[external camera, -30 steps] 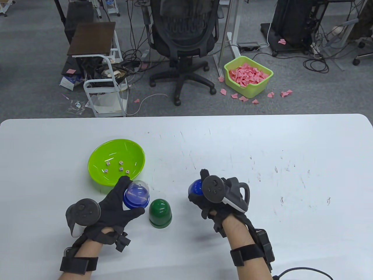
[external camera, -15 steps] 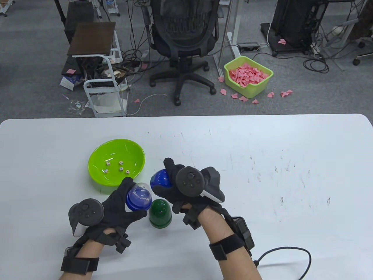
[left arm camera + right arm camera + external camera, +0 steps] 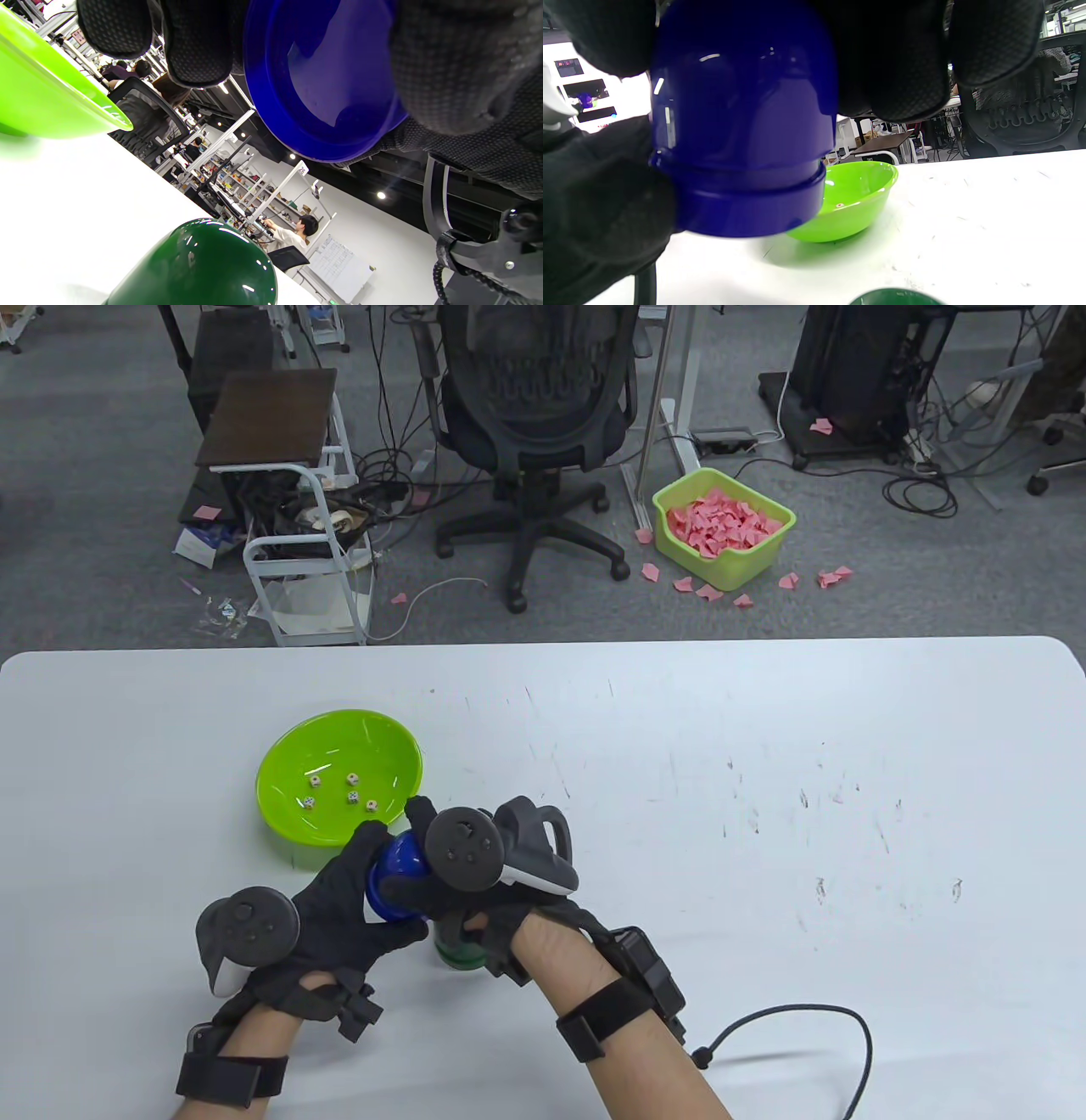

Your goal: Pour dice into bowl

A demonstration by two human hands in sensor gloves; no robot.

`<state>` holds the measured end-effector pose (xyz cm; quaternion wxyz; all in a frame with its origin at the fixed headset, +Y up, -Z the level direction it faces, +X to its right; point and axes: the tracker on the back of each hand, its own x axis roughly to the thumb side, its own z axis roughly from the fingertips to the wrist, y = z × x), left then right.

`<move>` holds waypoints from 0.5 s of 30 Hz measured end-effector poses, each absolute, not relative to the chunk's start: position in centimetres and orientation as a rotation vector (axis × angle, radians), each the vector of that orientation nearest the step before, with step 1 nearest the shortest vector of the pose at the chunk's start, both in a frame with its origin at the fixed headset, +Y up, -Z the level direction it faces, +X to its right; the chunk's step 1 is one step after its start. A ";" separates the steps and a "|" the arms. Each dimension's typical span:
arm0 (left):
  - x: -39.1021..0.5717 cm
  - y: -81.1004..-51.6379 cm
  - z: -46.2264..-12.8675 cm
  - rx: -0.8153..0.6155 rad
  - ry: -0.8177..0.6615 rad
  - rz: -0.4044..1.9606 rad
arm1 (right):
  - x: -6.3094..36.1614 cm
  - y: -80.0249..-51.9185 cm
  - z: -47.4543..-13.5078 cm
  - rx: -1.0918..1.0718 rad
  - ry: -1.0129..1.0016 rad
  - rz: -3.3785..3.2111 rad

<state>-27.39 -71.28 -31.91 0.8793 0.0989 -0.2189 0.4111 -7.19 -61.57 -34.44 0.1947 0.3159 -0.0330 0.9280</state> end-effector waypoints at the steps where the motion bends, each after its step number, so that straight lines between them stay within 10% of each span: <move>1: -27.4 -71.3 -31.9 0.207 -0.461 0.861 | -7.3 -61.7 -34.4 0.884 -0.086 2.607; 15: -26.8 -71.6 -31.7 0.199 -0.481 0.837 | -7.4 -62.6 -33.8 0.895 -0.056 2.617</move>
